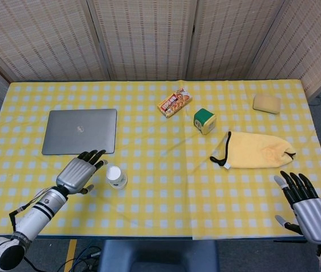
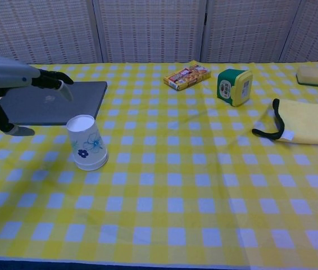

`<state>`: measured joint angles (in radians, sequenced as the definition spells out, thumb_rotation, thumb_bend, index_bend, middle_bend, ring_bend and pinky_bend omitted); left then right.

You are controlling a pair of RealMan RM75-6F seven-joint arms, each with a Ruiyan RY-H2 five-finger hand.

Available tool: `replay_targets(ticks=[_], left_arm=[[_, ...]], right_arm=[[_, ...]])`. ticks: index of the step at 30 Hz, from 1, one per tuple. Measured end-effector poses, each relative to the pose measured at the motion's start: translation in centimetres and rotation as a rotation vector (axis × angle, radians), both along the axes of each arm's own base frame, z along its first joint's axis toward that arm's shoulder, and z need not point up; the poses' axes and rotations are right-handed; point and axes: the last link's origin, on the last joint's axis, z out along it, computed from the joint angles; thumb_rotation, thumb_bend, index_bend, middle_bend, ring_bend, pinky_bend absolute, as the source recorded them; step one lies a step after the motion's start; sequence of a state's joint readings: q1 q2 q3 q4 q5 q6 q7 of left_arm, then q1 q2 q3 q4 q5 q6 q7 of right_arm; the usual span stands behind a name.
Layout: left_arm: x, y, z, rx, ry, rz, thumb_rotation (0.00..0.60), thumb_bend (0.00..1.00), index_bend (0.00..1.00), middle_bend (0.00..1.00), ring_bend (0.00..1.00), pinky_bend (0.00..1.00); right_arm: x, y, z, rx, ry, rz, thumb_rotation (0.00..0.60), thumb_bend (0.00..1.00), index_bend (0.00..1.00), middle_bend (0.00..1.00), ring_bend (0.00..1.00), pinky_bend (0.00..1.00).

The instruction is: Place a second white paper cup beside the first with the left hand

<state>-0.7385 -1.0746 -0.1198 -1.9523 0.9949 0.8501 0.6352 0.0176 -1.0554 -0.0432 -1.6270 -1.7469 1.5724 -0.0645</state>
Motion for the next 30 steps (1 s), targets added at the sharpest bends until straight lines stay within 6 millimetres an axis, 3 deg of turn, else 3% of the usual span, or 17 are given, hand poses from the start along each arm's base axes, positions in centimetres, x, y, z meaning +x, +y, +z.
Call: replay_targets(ticks=[14, 30], left_arm=[[2.5, 1.0, -2.5, -0.034, 0.032, -0.033, 0.6, 0.32, 0.22, 0.0, 0.0, 0.16], [2.8, 2.1, -4.3, -0.056, 0.07, -0.022, 0.6, 0.32, 0.28, 0.0, 0.0, 0.16]], right_arm=[[-0.2, 0.0, 0.5, 0.002, -0.016, 0.003, 0.6, 0.16, 0.0, 0.0, 0.0, 0.0], [-0.4, 0.0, 0.9, -0.007, -0.025, -0.002, 0.6, 0.16, 0.0, 0.0, 0.0, 0.0]])
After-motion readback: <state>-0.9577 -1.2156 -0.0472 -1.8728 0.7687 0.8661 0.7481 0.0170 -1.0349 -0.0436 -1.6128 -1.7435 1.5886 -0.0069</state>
